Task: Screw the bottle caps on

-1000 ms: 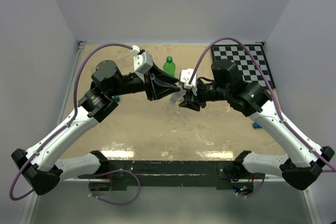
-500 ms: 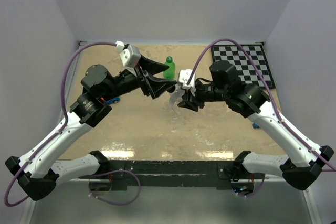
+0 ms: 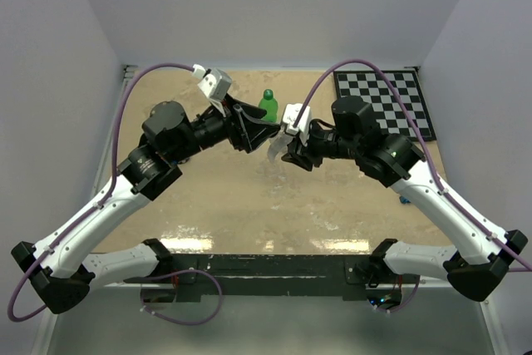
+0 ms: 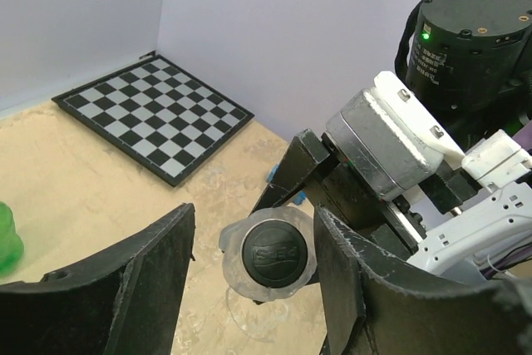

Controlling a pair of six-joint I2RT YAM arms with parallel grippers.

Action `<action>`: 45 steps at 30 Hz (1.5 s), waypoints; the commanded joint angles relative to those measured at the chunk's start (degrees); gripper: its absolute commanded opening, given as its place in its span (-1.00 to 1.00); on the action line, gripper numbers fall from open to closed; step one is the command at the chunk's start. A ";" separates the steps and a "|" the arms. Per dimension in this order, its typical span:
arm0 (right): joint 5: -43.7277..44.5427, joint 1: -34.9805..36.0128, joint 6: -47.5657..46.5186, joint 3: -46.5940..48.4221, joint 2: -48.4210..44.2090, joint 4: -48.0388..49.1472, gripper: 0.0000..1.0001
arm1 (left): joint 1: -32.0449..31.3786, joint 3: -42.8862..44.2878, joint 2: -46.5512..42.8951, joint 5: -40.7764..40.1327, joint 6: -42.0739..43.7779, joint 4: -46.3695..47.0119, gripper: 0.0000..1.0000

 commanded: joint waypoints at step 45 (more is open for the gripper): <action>41.95 -0.03 19.81 -14.94 -21.89 13.85 0.97 | 6.42 -8.97 26.18 -38.78 7.84 15.70 -1.00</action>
